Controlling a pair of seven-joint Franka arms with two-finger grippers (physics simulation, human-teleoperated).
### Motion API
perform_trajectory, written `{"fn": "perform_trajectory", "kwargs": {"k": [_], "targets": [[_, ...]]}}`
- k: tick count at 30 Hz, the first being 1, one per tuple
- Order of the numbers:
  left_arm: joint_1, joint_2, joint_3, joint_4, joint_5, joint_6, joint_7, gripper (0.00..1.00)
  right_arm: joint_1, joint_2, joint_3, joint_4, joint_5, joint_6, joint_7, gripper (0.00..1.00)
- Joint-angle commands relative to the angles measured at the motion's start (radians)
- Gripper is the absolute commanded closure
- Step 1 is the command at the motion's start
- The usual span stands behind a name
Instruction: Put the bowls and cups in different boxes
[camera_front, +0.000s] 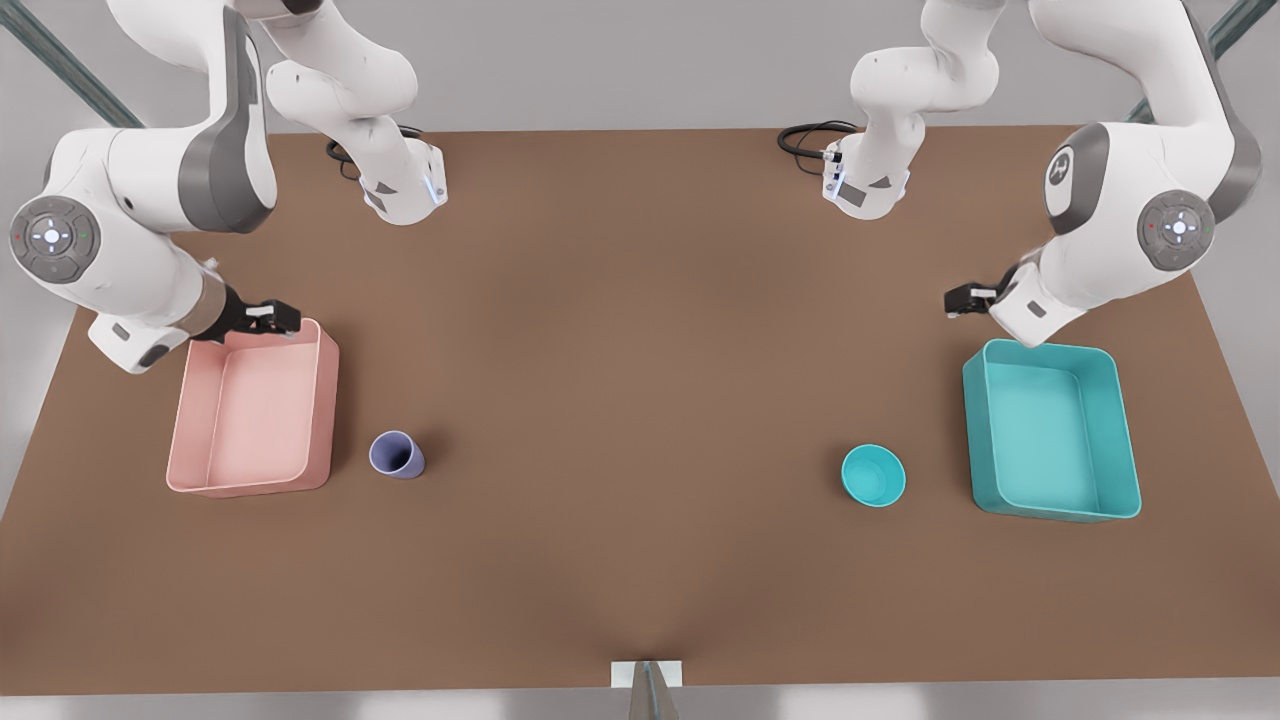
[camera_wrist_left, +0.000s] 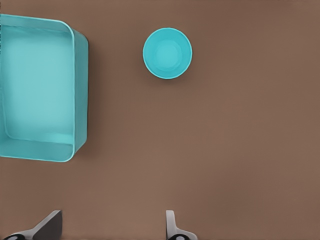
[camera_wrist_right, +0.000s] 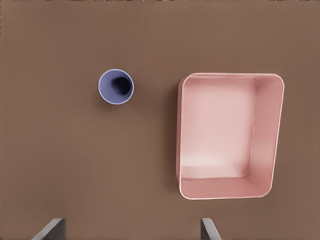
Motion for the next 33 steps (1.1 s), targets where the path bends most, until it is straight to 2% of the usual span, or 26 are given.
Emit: {"fn": "perform_trajectory", "kwargs": {"k": [1, 3, 4, 6, 8, 9, 11, 15, 21, 26, 27, 28, 29, 30, 33], "targets": [[-0.087, 0.007, 0.004, 0.0, 0.011, 0.028, -0.042, 0.0, 0.0, 0.001, -0.001, 0.001, 0.006, 0.024, -0.007, 0.0], [-0.084, 0.019, 0.006, -0.002, 0.003, 0.057, -0.042, 0.0, 0.003, 0.039, -0.001, 0.03, 0.015, 0.025, -0.003, 0.0], [-0.079, 0.067, 0.009, -0.002, -0.001, 0.1, -0.042, 0.0, 0.002, 0.108, -0.001, 0.07, 0.034, 0.03, -0.006, 0.0], [-0.076, 0.283, 0.007, 0.052, -0.001, 0.276, -0.042, 0.0, 0.043, 0.268, 0.004, 0.148, 0.035, 0.129, -0.007, 0.0], [-0.078, 0.532, -0.005, 0.213, 0.006, 0.378, -0.022, 0.0, 0.038, 0.384, 0.004, 0.147, 0.038, 0.286, -0.006, 0.0], [-0.071, 0.605, -0.005, 0.221, -0.023, 0.494, 0.039, 0.0, 0.034, 0.424, 0.001, 0.145, 0.077, 0.343, -0.006, 0.0], [-0.036, 0.625, -0.003, 0.211, -0.105, 0.537, 0.147, 0.0, 0.006, 0.464, 0.001, 0.131, 0.107, 0.406, -0.004, 0.0], [0.001, 0.627, -0.003, 0.169, -0.102, 0.551, 0.194, 0.0, -0.009, 0.521, -0.001, 0.111, 0.154, 0.481, -0.003, 0.0], [0.019, 0.701, -0.005, 0.164, -0.106, 0.692, 0.191, 0.0, -0.011, 0.452, -0.001, -0.096, 0.178, 0.616, -0.004, 0.0], [0.021, 0.741, -0.005, 0.164, -0.109, 0.698, 0.191, 0.01, -0.011, 0.478, -0.005, -0.116, 0.167, 0.617, -0.006, 0.0], [0.021, 0.745, -0.003, 0.164, -0.109, 0.698, 0.191, 0.21, -0.011, 0.484, -0.007, -0.117, 0.163, 0.617, -0.006, 0.0], [0.021, 0.745, -0.003, 0.165, -0.118, 0.697, 0.187, 0.56, -0.012, 0.489, -0.008, -0.125, 0.161, 0.62, -0.006, 0.0], [0.021, 0.745, -0.003, 0.167, -0.207, 0.691, 0.188, 0.73, -0.012, 0.489, -0.008, -0.137, 0.152, 0.622, -0.006, 0.0], [0.021, 0.747, -0.003, 0.167, -0.224, 0.688, 0.19, 0.79, -0.012, 0.484, -0.008, -0.152, 0.144, 0.623, -0.006, 0.0], [0.021, 0.747, -0.003, 0.167, -0.257, 0.666, 0.188, 0.79, -0.011, 0.485, -0.01, -0.2, 0.126, 0.657, -0.006, 0.0]]}}
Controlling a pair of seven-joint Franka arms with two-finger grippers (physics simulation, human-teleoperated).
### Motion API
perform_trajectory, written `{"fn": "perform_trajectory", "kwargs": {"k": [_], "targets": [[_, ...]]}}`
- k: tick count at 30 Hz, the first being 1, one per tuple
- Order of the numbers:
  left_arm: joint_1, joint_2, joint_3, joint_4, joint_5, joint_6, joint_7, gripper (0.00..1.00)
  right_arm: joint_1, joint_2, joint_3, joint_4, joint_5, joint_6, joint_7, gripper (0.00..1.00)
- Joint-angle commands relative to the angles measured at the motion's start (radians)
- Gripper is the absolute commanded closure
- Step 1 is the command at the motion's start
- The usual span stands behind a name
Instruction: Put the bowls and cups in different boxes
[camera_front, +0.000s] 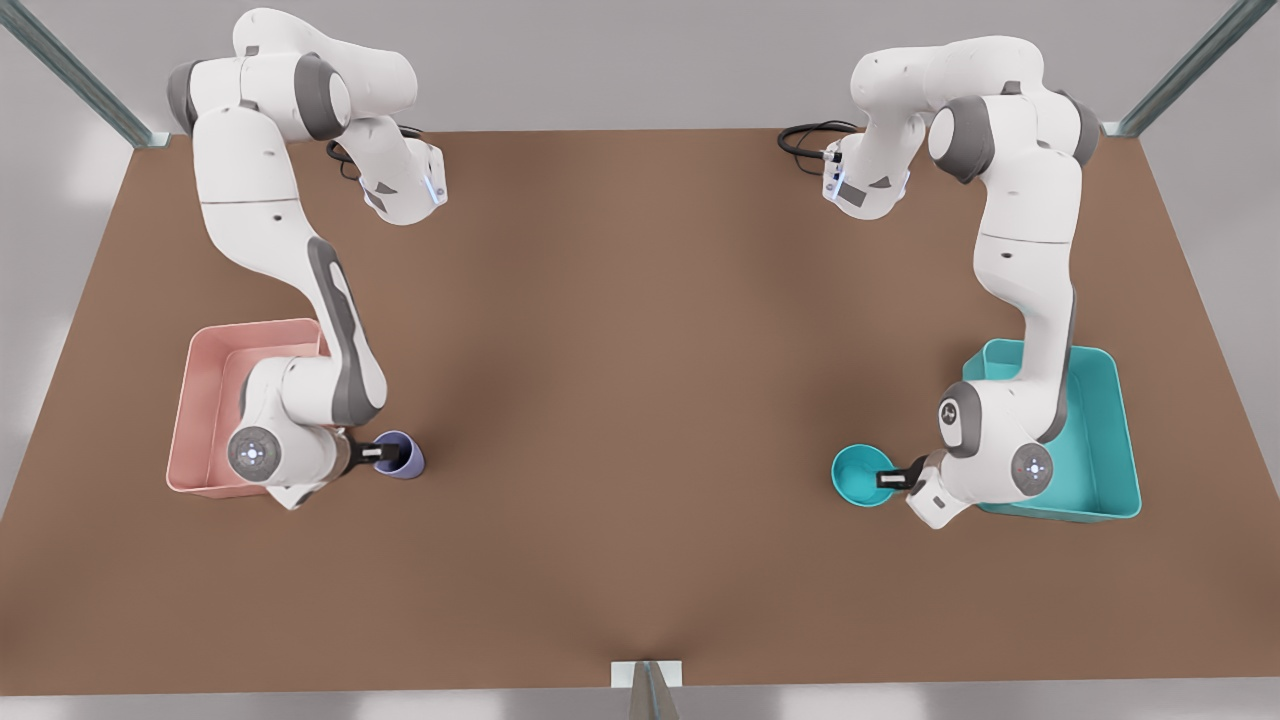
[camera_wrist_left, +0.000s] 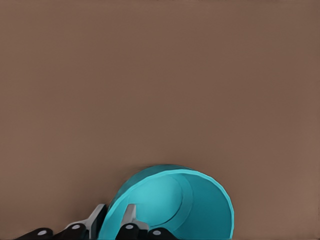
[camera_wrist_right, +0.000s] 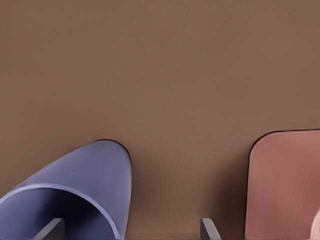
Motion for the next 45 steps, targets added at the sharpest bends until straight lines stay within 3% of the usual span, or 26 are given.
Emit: {"fn": "perform_trajectory", "kwargs": {"k": [1, 5, 7, 8, 9, 11, 13, 16, 19, 23, 29, 30, 31, 32, 33, 34, 35, 36, 37, 40, 43, 44, 45], "targets": [[0.0, -0.003, 0.0, 0.004, -0.06, -0.028, 0.052, 0.79, 0.001, 0.001, 0.001, -0.015, -0.014, 0.048, -0.003, 0.0], [-0.006, -0.046, 0.0, 0.027, -0.063, -0.158, 0.051, 0.79, 0.001, 0.02, 0.002, -0.017, -0.012, 0.068, -0.002, 0.02], [-0.029, -0.156, 0.038, 0.029, -0.05, -0.245, 0.02, 0.79, 0.001, 0.02, 0.002, -0.017, -0.011, 0.066, -0.002, 0.44], [-0.046, -0.271, 0.107, 0.018, 0.003, -0.351, -0.047, 0.79, 0.001, 0.02, 0.002, -0.015, -0.011, 0.066, -0.002, 0.59], [-0.048, -0.362, 0.14, 0.02, 0.051, -0.426, -0.127, 0.79, 0.001, 0.02, 0.002, -0.015, -0.011, 0.066, -0.002, 0.67], [-0.043, -0.417, 0.279, 0.018, 0.078, -0.503, -0.127, 0.79, 0.001, 0.02, 0.002, -0.011, -0.008, 0.063, -0.002, 0.79], [-0.041, -0.422, 0.443, 0.018, 0.074, -0.489, -0.011, 0.79, 0.002, 0.023, 0.004, -0.003, -0.003, 0.063, -0.002, 0.79], [0.0, -0.416, 0.511, -0.06, 0.077, -0.396, 0.128, 0.79, -0.007, 0.004, 0.007, 0.009, 0.008, 0.055, -0.021, 0.79], [0.0, -0.404, 0.514, -0.261, 0.078, -0.123, 0.216, 0.79, -0.044, -0.141, 0.007, 0.009, 0.012, -0.041, -0.216, 0.79], [0.061, -0.302, 0.514, -0.283, 0.077, 0.052, 0.293, 0.79, -0.189, -0.255, 0.001, 0.031, 0.003, -0.136, -0.56, 0.79], [0.063, -0.176, 0.511, -0.278, 0.034, 0.143, 0.293, 0.79, -0.327, -0.17, -0.04, 0.069, -0.077, -0.133, -0.617, 0.79], [0.066, -0.17, 0.509, -0.278, 0.031, 0.141, 0.293, 0.73, -0.337, -0.135, -0.04, 0.067, -0.075, -0.11, -0.615, 0.79], [0.066, -0.167, 0.502, -0.277, 0.031, 0.141, 0.293, 0.41, -0.338, -0.108, -0.04, 0.06, -0.075, -0.077, -0.615, 0.79], [0.074, -0.167, 0.497, -0.275, -0.029, 0.135, 0.295, 0.32, -0.337, -0.091, -0.04, 0.052, -0.075, -0.04, -0.612, 0.79], [0.077, -0.179, 0.497, -0.273, -0.026, 0.117, 0.333, 0.13, -0.335, -0.075, -0.039, 0.044, -0.074, -0.005, -0.607, 0.79], [0.081, -0.222, 0.497, -0.269, -0.026, 0.071, 0.344, 0.0, -0.333, -0.062, -0.037, 0.034, -0.071, 0.031, -0.607, 0.79], [0.075, -0.322, 0.496, -0.237, 0.008, -0.107, 0.284, 0.0, -0.33, -0.045, -0.034, 0.032, -0.064, 0.06, -0.606, 0.79], [0.029, -0.468, 0.424, -0.099, 0.216, -0.435, 0.028, 0.0, -0.329, -0.029, -0.031, 0.031, -0.063, 0.085, -0.606, 0.79], [-0.002, -0.545, 0.376, -0.01, 0.275, -0.6, -0.035, 0.0, -0.324, -0.019, -0.028, 0.021, -0.061, 0.114, -0.604, 0.79], [-0.02, -0.555, 0.079, 0.174, 0.312, -0.736, -0.061, 0.0, -0.32, 0.003, -0.025, 0.012, -0.043, 0.138, -0.601, 0.79], [-0.032, -0.525, -0.018, 0.197, 0.299, -0.775, -0.177, 0.0, -0.32, 0.02, -0.025, 0.011, -0.032, 0.143, -0.601, 0.78], [-0.025, -0.532, -0.024, 0.22, 0.304, -0.847, -0.176, 0.0, -0.321, 0.029, -0.024, 0.012, -0.031, 0.143, -0.601, 0.27], [-0.026, -0.532, -0.024, 0.245, 0.298, -0.882, -0.178, 0.0, -0.321, 0.027, -0.024, 0.012, -0.023, 0.135, -0.603, 0.0]]}}
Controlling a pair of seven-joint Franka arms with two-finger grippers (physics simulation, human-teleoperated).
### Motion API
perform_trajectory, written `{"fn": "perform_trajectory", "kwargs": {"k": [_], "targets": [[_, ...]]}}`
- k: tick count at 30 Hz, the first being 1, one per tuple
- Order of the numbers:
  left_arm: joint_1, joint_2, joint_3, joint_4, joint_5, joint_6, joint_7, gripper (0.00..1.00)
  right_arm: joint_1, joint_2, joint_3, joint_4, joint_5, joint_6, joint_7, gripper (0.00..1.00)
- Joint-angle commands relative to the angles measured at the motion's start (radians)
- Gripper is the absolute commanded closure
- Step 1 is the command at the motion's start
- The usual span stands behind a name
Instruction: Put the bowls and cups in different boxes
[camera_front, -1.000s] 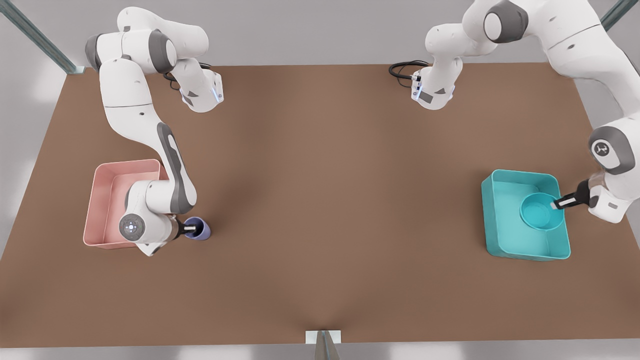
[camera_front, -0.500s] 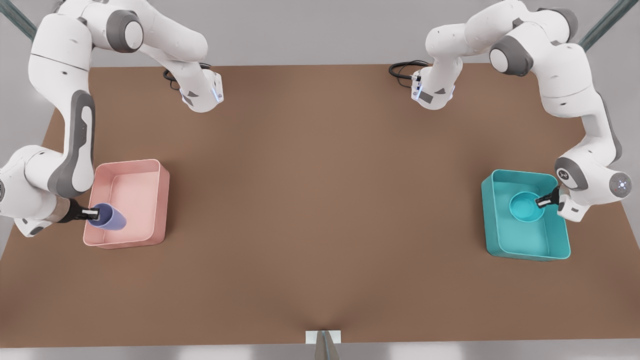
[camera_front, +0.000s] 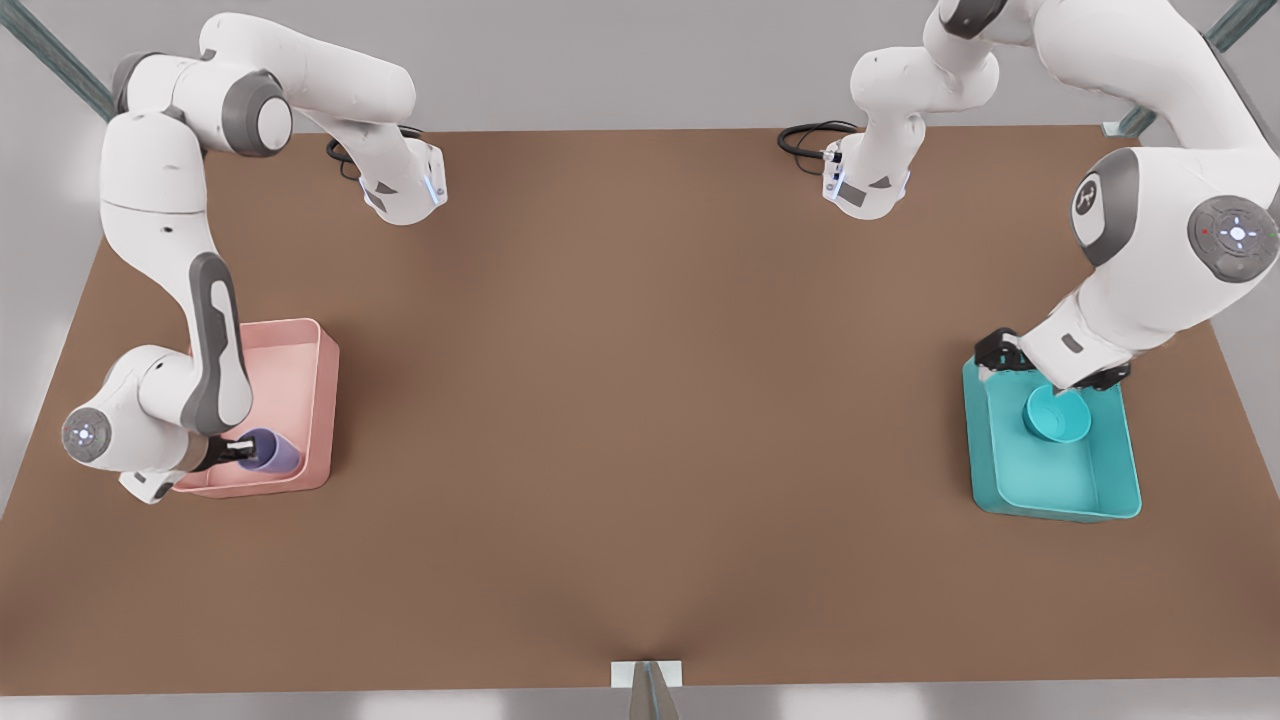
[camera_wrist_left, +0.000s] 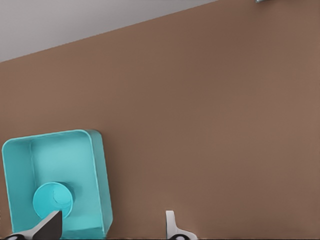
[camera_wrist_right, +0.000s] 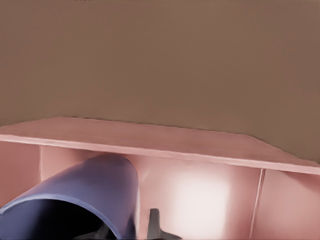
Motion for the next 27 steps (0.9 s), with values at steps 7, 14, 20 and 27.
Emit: {"fn": "perform_trajectory", "kwargs": {"k": [7, 14, 20, 27], "targets": [[0.022, -0.001, -0.03, 0.046, 0.017, -0.282, -0.25, 0.0, 0.006, -0.121, 0.014, 0.013, 0.022, -0.2, -0.14, 0.0], [0.023, 0.0, -0.03, 0.045, 0.015, -0.28, -0.25, 0.0, 0.222, -0.184, 0.012, 0.318, -0.012, -0.808, 0.209, 0.01], [0.029, 0.0, -0.03, 0.046, -0.003, -0.28, -0.25, 0.0, 0.201, -0.31, 0.112, 0.383, -0.122, -0.891, 0.441, 0.0], [0.029, 0.0, -0.032, 0.046, 0.001, -0.277, -0.25, 0.0, 0.217, -0.466, 0.14, 0.214, -0.15, -0.78, 0.532, 0.0]]}}
